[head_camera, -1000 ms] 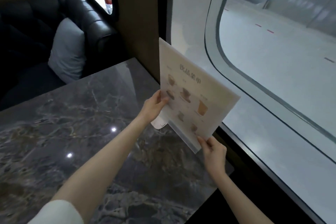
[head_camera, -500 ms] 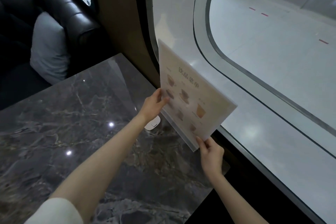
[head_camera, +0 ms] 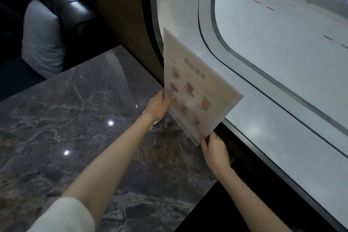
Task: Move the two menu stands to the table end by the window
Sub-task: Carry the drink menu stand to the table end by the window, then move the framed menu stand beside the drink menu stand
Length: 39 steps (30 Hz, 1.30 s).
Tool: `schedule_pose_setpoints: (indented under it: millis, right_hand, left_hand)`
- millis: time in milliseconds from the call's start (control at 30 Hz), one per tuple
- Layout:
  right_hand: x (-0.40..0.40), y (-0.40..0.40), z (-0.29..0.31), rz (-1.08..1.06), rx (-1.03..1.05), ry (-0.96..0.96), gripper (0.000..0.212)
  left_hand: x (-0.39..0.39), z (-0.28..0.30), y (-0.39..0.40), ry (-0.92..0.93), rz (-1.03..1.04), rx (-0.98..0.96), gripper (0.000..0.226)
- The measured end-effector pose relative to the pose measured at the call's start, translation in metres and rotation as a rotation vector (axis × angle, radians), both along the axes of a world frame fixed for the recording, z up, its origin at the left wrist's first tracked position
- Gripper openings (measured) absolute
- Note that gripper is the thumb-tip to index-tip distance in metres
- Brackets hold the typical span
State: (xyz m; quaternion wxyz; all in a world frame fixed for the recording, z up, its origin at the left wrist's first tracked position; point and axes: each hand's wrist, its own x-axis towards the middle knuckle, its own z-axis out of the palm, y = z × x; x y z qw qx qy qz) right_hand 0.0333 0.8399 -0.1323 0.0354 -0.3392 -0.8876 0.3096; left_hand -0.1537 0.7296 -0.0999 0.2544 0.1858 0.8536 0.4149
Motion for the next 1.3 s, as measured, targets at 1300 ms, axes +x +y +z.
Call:
schedule_pose_setpoints:
  millis: [1300]
  right_hand:
    - [0.006,-0.461,0.091,1.188,-0.049,0.241,0.081]
  left_hand:
    - [0.232,0.070,-0.508,1.140,0.583,-0.788,0.065]
